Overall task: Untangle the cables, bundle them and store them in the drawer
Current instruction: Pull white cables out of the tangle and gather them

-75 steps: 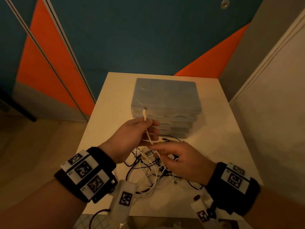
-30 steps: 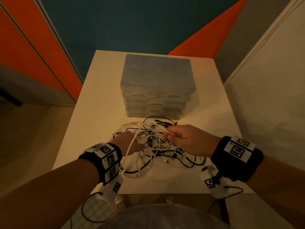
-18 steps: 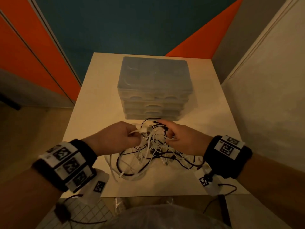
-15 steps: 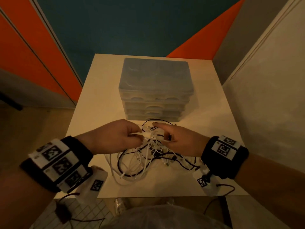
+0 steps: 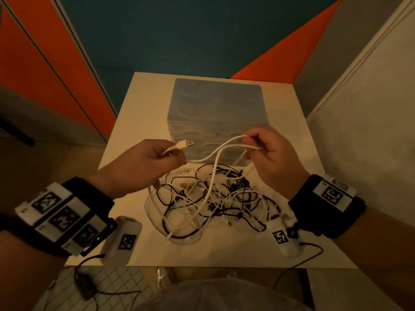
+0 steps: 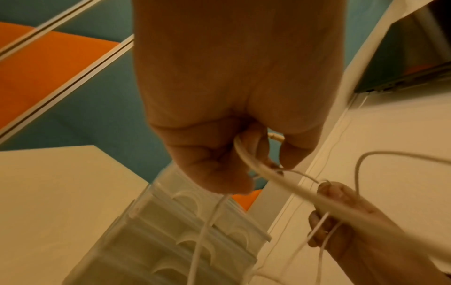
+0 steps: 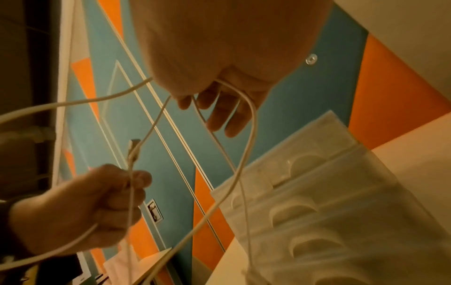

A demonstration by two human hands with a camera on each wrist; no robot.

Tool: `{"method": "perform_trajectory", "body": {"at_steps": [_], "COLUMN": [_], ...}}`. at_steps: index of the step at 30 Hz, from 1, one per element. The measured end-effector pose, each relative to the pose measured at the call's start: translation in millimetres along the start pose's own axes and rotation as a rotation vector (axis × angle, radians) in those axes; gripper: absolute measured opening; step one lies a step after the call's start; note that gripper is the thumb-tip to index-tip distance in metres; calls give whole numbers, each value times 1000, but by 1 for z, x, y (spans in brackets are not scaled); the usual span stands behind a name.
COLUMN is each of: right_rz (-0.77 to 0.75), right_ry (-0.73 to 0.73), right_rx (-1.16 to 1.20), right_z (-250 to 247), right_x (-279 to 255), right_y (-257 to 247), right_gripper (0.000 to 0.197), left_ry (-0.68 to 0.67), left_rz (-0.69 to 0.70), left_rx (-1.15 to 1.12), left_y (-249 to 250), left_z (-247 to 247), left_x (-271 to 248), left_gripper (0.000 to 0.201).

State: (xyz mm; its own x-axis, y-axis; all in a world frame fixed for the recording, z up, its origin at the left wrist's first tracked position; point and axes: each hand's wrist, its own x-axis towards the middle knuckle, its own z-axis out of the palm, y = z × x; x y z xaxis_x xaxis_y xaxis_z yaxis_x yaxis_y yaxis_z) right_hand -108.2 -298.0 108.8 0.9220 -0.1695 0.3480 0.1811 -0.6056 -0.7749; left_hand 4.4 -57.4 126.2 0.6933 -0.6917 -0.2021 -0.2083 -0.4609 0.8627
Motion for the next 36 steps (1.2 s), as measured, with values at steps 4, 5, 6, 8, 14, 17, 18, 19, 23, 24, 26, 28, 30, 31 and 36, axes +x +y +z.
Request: {"method": "perform_trajectory", "body": {"at_steps": [4,5,6,8,14,17,18,19,23,24,26,28,30,31,36], "right_rz": [8,14,15,16,171,345,388,423,363,330,248,158,145,171,131], "right_ry": [-55,-56,-50,-27,-194,-404,-479,-565,-716,-670,-581,-535,-495,-468,-336], "right_rx": [75,98,111,89,-289,-453,-475,-500,-427,-343,-217,-114,45,114,128], "right_z": [-17,-22,-26,-32,-43,-43,-42,-42,-31,-26,-17,-5,8,13,11], "right_x": [-2,-3,-5,-8,-5,-7,-10,-13,-11,-7,4,13,18,20,22], "right_y": [-13,-14,-13,-9,15,37,42,44,33,26,9,-4,-14,-17,-29], "right_gripper": [17,18,20,22,12,31,40,53,86,82,69,53,44,42,27], "left_ry": [97,133,168,223,309,313,312,305,203,152,51,-2,-53,-78,-152], "left_rz": [-62,-84,-110,-159,-166,-205,-193,-159,-10,4,18,49,97,120,200], "left_rx": [-107,-134,-174,-282,-448,-627,-658,-665,-501,-435,-317,-219,-125,-96,17], "left_y": [-2,-2,-2,-2,0,11,16,21,32,32,32,34,38,40,31], "left_z": [3,3,2,-1,-13,-23,-24,-24,0,9,27,40,49,52,59], "left_x": [3,5,6,9,11,12,13,14,15,16,20,25,29,30,32], "left_gripper": [20,20,21,22,27,33,35,37,38,39,39,38,35,33,26]}}
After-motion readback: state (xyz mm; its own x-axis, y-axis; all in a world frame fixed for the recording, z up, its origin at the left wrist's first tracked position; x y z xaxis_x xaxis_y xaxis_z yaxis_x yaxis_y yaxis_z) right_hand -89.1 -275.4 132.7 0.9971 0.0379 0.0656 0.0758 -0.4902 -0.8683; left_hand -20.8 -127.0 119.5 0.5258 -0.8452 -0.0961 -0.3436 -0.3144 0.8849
